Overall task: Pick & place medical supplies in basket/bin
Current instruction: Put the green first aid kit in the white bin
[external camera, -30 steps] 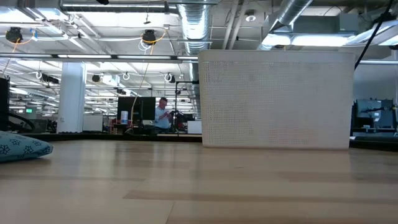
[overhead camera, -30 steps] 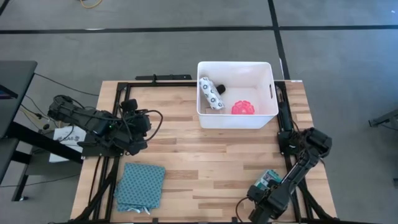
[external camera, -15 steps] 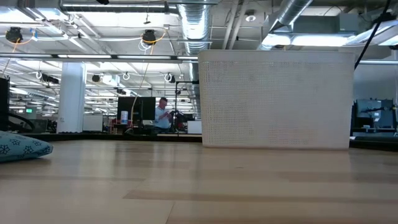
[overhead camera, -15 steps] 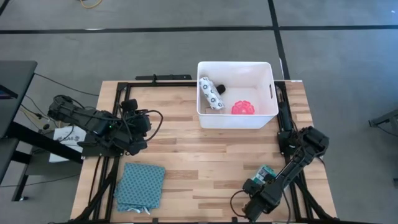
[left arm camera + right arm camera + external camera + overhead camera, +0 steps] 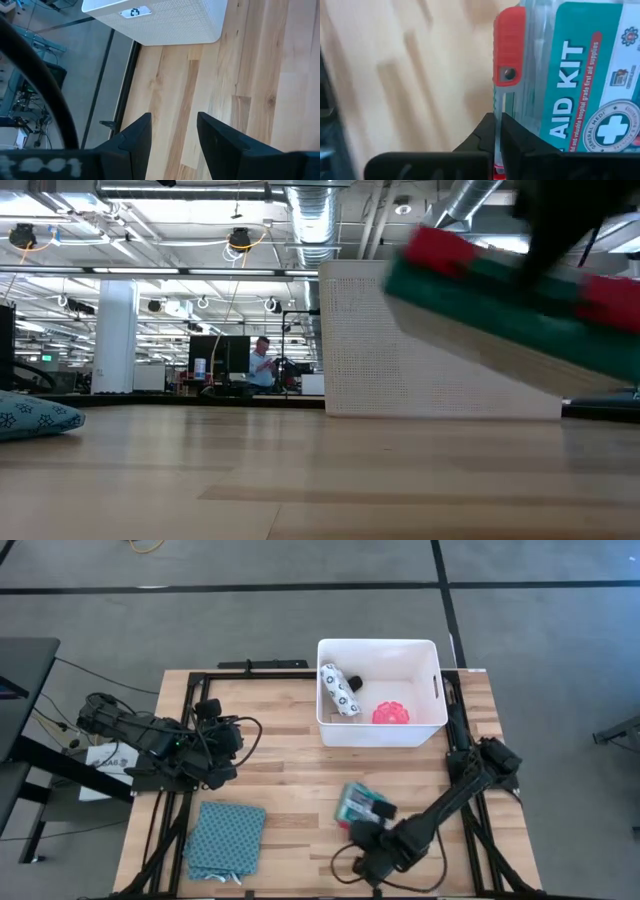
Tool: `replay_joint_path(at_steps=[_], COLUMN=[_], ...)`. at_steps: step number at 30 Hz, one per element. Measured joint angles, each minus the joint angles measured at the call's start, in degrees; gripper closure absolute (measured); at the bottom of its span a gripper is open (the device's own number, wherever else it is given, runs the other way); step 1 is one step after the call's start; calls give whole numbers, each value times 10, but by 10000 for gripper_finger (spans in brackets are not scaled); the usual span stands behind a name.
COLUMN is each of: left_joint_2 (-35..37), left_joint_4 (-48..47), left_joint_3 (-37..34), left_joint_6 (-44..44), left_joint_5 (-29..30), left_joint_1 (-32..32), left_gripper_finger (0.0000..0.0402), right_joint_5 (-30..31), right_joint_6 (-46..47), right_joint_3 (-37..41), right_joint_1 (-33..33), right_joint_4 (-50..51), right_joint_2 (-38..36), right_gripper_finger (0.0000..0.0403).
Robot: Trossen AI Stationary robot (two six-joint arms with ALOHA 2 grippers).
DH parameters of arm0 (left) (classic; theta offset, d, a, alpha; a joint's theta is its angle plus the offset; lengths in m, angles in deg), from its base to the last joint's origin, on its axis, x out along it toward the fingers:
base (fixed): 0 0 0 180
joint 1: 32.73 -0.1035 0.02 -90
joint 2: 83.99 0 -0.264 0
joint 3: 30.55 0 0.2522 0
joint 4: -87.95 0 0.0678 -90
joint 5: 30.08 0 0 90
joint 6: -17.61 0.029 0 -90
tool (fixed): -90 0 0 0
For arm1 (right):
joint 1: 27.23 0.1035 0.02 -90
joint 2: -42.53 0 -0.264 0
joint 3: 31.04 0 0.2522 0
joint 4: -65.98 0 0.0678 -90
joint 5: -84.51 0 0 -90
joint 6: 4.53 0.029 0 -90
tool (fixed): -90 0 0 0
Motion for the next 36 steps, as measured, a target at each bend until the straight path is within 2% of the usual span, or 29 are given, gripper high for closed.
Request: replay_joint_path(at_steps=[7, 10, 14, 18, 22, 26, 30, 32, 36], left_joint_2=[0, 0, 0, 0, 0, 0, 0, 0, 0], left_joint_4=[1, 2, 2, 2, 2, 2, 2, 2, 2], left_joint_3=[0, 0, 0, 0, 0, 0, 0, 0, 0], left_joint_6=[11, 12, 15, 16, 17, 17, 16, 16, 13], left_joint_5=[0, 0, 0, 0, 0, 0, 0, 0, -1], left_joint_1=[0, 0, 0, 0, 0, 0, 0, 0, 0], left_gripper_finger=[253, 253, 253, 253, 253, 253, 253, 253, 253], right_joint_5=[105, 146, 166, 200, 254, 320, 412, 416, 360], right_joint_6=[-242, -318, -424, -479, -494, -482, -371, -322, -308], right_joint_3=[-82, -111, -142, -181, -221, -255, -270, -266, -258], right_joint_1=[-70, -102, -138, -161, -175, -185, -208, -232, -289], right_joint_4=[41, 38, 46, 86, 151, 257, 374, 366, 374], right_joint_2=[0, -1, -1, -1, -1, -1, -2, -7, -24], right_gripper_finger=[400, 400, 400, 401, 401, 401, 401, 401, 401])
